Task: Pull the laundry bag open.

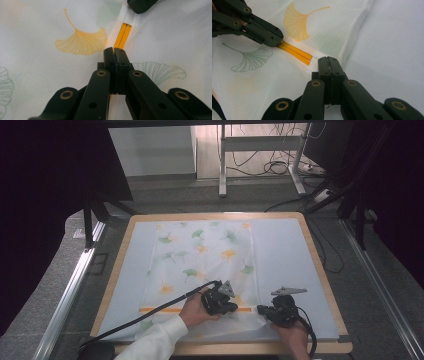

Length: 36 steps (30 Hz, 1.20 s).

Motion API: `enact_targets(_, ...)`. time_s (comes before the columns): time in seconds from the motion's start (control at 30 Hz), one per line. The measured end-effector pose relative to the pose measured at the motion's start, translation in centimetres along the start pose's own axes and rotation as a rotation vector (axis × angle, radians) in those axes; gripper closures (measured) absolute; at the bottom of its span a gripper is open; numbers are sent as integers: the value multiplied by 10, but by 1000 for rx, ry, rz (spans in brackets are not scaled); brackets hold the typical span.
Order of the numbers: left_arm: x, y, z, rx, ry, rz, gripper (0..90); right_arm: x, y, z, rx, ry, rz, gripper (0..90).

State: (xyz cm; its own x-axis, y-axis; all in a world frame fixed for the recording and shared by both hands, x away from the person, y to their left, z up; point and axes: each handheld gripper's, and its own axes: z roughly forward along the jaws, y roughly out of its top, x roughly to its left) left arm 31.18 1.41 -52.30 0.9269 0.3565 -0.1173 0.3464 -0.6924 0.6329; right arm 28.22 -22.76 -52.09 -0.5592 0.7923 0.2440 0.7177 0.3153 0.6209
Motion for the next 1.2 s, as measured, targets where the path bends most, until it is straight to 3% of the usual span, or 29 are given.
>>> enact_targets(0.27,4,-7,-6,-3,-8,-20,900,0,0,0,0,3,2,897)
enact_targets(0.5,0,-10,-10,17,12,6,900,0,0,0,-1,5,-1,897)
enact_targets(1.07,2,-12,-11,13,-1,-9,900,0,-1,0,-2,7,-1,897)
enact_targets(1.2,5,-17,-13,-2,-15,-35,900,0,-1,0,-2,8,-6,898)
